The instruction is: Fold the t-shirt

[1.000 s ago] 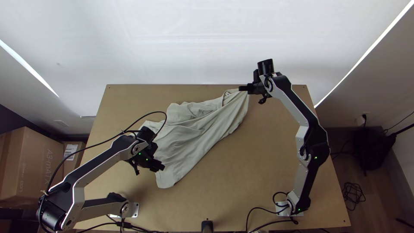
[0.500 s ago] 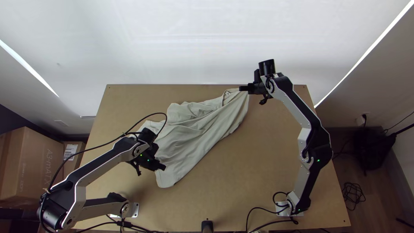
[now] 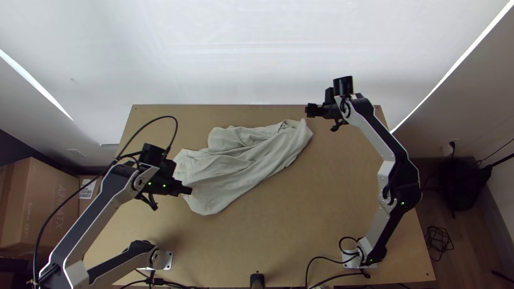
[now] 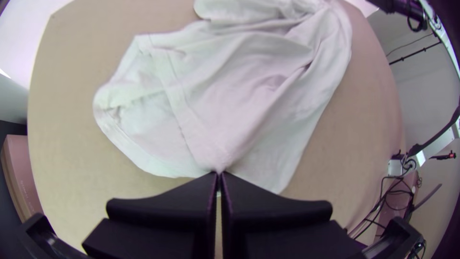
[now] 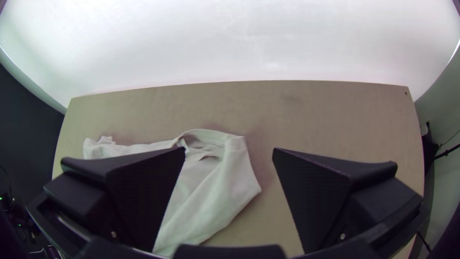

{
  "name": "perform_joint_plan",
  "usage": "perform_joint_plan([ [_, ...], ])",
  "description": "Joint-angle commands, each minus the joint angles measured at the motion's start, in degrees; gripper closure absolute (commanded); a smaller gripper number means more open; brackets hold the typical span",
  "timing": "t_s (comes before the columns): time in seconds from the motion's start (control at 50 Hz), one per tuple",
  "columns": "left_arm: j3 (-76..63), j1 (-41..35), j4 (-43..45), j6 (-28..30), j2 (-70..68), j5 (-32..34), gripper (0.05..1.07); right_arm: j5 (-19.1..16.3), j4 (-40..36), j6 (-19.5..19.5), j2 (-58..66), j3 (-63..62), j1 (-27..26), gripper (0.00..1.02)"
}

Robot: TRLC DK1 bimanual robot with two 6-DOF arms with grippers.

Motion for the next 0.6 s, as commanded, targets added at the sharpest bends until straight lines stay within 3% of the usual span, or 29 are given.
perform_joint_plan([
  [0.0, 3.32, 2.14, -2.33, 0.17, -1.97, 0.47, 1.05, -3.61, -0.36, 1.11, -3.09, -4.75, -2.50, 0.03],
  [0.16, 5.96, 5.75, -4.00, 1.31, -3.64, 0.56, 1.05, -7.13, -0.36, -3.37, -4.85, -13.45, -3.90, 0.04],
  [0.28, 7.10, 9.35, -5.32, 2.81, -4.61, 0.74, 1.05, -9.33, 0.26, -5.31, -4.85, -16.53, -3.20, 0.11],
  [0.36, 7.19, 10.84, -6.02, 3.60, -5.05, 0.74, 1.05, -9.77, 1.67, -4.96, -3.97, -16.71, -2.06, 0.20],
  [0.5, 7.27, 13.31, -6.55, 4.30, -5.66, 0.82, 1.05, -9.77, 2.10, -4.43, -1.16, -14.60, 1.02, 0.22],
  [0.58, 7.36, 13.48, -6.90, 4.30, -6.10, 0.82, 1.05, -9.77, 2.63, -3.29, 0.78, -13.10, 2.60, 0.36],
])
